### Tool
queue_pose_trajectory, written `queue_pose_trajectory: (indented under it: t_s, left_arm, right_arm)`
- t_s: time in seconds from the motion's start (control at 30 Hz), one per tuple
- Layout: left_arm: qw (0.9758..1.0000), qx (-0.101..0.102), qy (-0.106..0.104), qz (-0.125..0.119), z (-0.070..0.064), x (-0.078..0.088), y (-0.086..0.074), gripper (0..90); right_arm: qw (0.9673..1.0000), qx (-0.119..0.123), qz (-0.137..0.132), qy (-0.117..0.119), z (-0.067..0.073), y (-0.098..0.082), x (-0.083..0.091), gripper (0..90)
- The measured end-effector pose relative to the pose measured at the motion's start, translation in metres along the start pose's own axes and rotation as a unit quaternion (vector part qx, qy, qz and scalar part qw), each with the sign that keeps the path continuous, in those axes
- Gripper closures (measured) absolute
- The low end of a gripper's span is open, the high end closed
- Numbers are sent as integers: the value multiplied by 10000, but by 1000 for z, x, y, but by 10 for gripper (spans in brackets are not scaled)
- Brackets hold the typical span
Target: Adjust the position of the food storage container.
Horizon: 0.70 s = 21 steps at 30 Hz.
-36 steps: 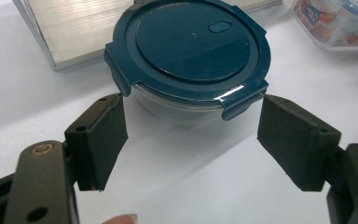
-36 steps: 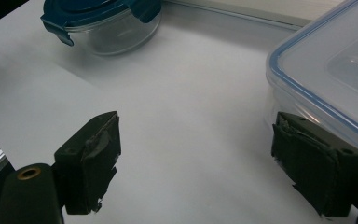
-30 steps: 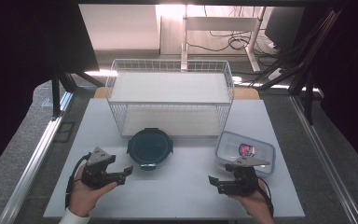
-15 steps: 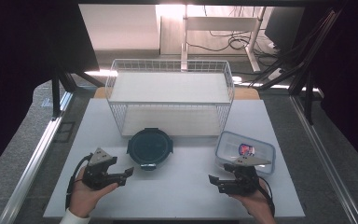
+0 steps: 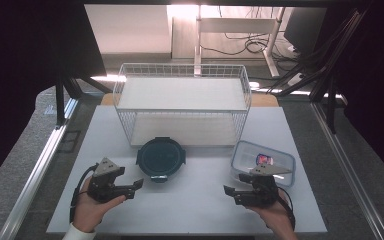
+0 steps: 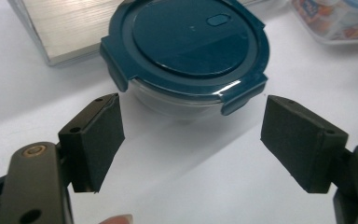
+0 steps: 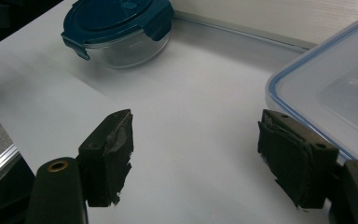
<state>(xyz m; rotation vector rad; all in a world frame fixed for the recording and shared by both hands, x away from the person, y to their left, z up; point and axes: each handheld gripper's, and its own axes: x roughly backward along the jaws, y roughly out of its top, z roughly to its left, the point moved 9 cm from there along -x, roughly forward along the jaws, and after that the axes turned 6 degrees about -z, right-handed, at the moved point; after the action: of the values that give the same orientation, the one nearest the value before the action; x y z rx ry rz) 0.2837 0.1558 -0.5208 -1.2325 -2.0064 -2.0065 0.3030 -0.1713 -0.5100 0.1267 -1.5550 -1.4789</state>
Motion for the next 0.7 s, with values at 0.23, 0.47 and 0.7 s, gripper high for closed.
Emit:
queue_pose_trajectory:
  t_s: [0.23, 0.47, 0.7]
  left_arm:
    - [9999, -47, -4, 151, 0, -4, -3, 202]
    - [9999, 66, -1, 127, 4, 1, -2, 190]
    - [9998, 77, 47, 157, 5, 1, -2, 182]
  right_arm:
    - [9997, 165, 169, 8, 1, 5, 4, 328]
    - [9984, 188, 530, -99, -11, 13, 0, 393]
    - [9969, 245, 671, -323, -34, 38, 3, 535]
